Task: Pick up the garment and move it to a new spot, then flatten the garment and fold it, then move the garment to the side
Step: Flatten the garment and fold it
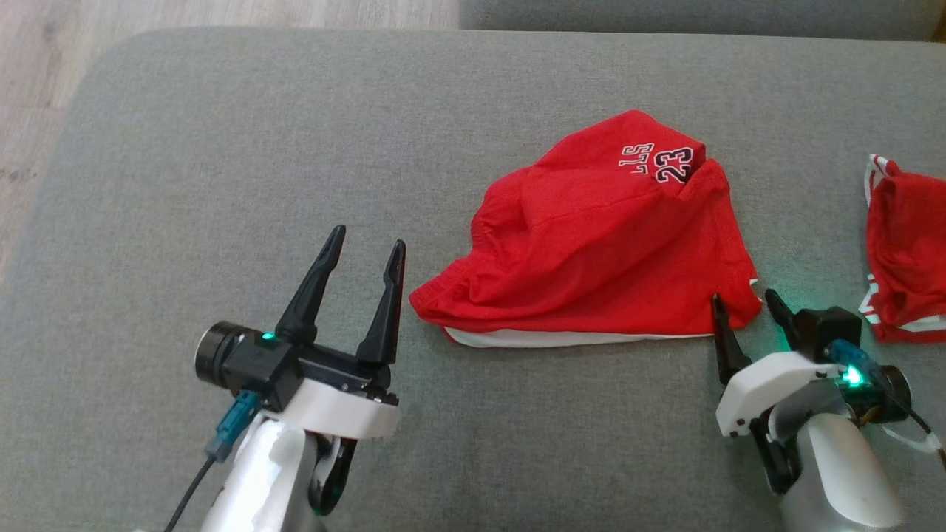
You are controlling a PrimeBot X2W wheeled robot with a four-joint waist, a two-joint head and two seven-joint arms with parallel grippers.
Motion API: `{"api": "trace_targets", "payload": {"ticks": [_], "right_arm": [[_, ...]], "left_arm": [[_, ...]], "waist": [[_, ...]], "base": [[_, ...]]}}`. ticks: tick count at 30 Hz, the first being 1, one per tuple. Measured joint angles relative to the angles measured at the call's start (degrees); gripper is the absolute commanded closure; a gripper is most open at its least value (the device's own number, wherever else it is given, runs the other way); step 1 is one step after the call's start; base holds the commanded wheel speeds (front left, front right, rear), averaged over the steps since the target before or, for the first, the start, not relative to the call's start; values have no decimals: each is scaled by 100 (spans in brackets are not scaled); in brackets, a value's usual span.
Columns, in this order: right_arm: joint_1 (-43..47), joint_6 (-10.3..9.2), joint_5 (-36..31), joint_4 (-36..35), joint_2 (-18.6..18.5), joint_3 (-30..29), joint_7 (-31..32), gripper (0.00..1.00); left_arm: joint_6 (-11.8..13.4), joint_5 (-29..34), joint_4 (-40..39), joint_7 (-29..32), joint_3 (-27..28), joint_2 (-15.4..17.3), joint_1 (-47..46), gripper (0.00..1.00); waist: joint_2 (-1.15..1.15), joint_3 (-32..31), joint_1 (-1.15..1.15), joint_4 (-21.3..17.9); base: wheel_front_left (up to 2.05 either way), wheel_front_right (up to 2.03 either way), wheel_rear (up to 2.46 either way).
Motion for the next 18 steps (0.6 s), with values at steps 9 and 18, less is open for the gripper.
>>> {"api": "trace_targets", "payload": {"ticks": [9, 18], "right_arm": [[-101, 0, -29, 174, 1, -107, 26, 100], [-36, 0, 116, 166, 2, -587, -32, 100]], "left_arm": [[0, -7, 36, 0, 7, 0, 2, 0], [0, -7, 442, 0, -88, 27, 10, 0]], "waist": [[0, -76, 0, -1], [0, -179, 0, -121]], "base": [[0, 0, 0], [0, 0, 0]]}}
